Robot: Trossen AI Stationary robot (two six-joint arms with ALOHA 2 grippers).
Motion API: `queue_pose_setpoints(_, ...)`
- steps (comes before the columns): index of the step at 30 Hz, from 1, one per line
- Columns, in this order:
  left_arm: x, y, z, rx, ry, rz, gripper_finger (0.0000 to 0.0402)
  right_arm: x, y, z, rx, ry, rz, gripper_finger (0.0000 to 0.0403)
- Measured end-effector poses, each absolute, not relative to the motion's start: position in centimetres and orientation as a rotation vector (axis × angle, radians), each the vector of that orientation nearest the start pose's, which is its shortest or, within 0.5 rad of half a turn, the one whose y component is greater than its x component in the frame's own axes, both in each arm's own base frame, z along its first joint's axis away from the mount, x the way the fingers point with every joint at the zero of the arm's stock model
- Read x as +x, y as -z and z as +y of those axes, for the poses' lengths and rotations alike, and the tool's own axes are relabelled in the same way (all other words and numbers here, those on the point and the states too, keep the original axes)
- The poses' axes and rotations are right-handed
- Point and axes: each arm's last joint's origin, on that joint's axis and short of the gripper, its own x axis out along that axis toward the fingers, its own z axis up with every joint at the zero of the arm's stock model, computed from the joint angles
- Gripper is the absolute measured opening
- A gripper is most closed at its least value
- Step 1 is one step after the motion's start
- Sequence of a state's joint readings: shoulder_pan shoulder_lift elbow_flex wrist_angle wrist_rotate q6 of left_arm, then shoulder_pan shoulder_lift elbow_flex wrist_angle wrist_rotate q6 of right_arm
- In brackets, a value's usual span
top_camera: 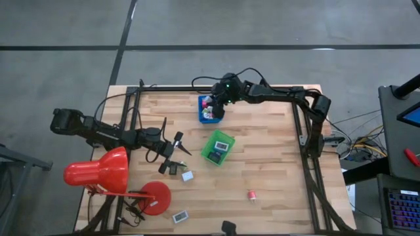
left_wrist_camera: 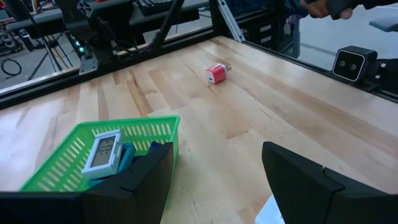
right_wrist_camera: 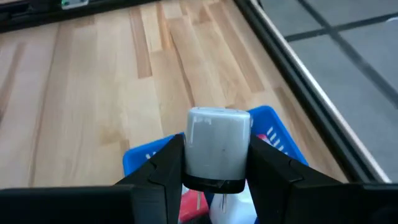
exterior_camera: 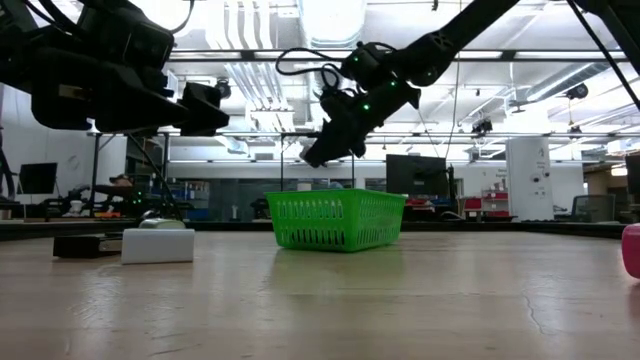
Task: Pick & Place Office items
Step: Put the small white charger adapter into the blue bin
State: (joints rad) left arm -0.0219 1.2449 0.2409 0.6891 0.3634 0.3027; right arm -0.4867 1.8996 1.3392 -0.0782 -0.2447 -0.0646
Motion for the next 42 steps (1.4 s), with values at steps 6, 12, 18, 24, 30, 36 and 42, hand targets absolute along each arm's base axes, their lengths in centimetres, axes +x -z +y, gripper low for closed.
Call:
queue_pose_setpoints(6, 20.8, -15.1, -1.5, 0.245, 0.424, 0.24, 0.025, 37.2, -21.3, -19.3, 0.195, 0.204, 0.639, 0.0127)
queue_pose_setpoints(12, 20.8, -15.1, -1.5, 0.245, 0.425, 0.239, 0.025, 38.4, -19.0, -20.0, 0.261, 0.168, 0.75, 0.0127)
queue_pose_setpoints(18, 20.8, -15.1, -1.5, 0.237, 0.424, 0.241, 0.025, 40.1, -17.7, -20.9, 0.274, 0.155, 0.829, 0.0127)
queue_pose_setpoints(24, 20.8, -15.1, -1.5, 0.237, 0.425, 0.241, 0.025, 41.0, -16.9, -21.4, 0.292, 0.136, 0.871, 0.0127)
queue_pose_setpoints(30, 20.8, -15.1, -1.5, 0.239, 0.425, 0.24, 0.025, 41.0, -16.9, -21.4, 0.296, 0.132, 0.879, 0.0127)
queue_pose_setpoints(36, 20.8, -15.1, -1.5, 0.241, 0.425, 0.24, 0.025, 41.0, -17.0, -21.4, 0.309, 0.139, 0.879, 0.0127)
queue_pose_setpoints(42, 20.8, -15.1, -1.5, 0.239, 0.425, 0.241, 0.025, 41.0, -16.9, -21.3, 0.325, 0.146, 0.878, 0.0127)
